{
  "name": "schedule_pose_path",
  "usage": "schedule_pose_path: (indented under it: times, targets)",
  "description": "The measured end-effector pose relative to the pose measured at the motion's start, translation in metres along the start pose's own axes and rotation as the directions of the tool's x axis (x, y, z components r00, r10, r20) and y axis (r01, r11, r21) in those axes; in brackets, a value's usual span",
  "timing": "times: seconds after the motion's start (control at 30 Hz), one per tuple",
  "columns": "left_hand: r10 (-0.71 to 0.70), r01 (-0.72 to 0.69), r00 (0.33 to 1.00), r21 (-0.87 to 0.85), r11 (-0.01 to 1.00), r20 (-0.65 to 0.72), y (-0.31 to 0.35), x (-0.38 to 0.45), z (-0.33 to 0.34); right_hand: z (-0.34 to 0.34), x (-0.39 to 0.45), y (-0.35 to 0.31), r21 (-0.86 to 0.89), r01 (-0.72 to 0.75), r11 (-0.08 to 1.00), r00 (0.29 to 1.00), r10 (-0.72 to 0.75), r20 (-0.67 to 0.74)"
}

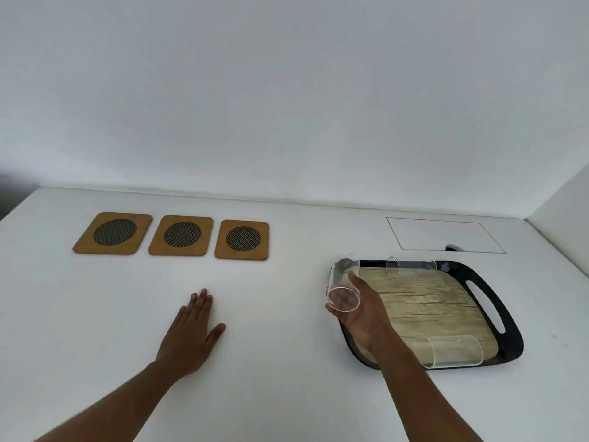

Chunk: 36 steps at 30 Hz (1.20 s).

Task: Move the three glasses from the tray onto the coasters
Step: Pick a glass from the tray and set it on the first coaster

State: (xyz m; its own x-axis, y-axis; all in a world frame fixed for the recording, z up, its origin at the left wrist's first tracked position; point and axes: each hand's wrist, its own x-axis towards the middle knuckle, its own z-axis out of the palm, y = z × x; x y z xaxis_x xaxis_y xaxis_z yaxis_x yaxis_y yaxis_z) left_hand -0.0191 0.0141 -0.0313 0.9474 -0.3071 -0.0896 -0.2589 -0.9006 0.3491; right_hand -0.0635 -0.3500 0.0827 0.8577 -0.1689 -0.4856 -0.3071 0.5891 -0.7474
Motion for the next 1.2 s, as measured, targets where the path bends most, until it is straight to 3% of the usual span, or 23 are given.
schedule_pose_path:
  times: [0.23, 0.47, 0.67, 0.8, 1.07, 1.2]
  targets:
    - [-0.076, 0.074, 0.994, -0.025, 0.997, -0.085, -0.058, -0.001, -0.040, 0.069, 0.014, 0.031, 0.118, -0.048, 0.992, 0.998, 0.042, 0.053]
    - [-0.183, 0.185, 0.978, 0.006, 0.983, -0.105, -0.132, -0.007, -0.069, 0.136, 0.029, 0.072, -0.038, -0.084, 0.996, 0.994, 0.086, 0.070]
    - [-0.176, 0.181, 0.979, 0.046, 0.982, -0.102, -0.194, -0.005, -0.091, 0.190, 0.047, 0.114, -0.067, -0.111, 0.992, 0.985, 0.119, 0.128]
    - [-0.172, 0.178, 0.980, 0.060, 0.982, -0.097, -0.224, 0.001, -0.098, 0.226, 0.058, 0.137, -0.184, -0.122, 0.975, 0.982, 0.146, 0.122]
    - [-0.155, 0.166, 0.977, 0.069, 0.984, -0.145, -0.239, 0.002, -0.089, 0.310, 0.091, 0.181, -0.371, 0.024, 0.928, 0.993, 0.020, 0.113]
    - [-0.153, 0.163, 0.978, 0.060, 0.985, -0.139, -0.241, 0.003, -0.089, 0.352, 0.107, 0.199, -0.522, 0.177, 0.834, 0.983, -0.125, 0.134]
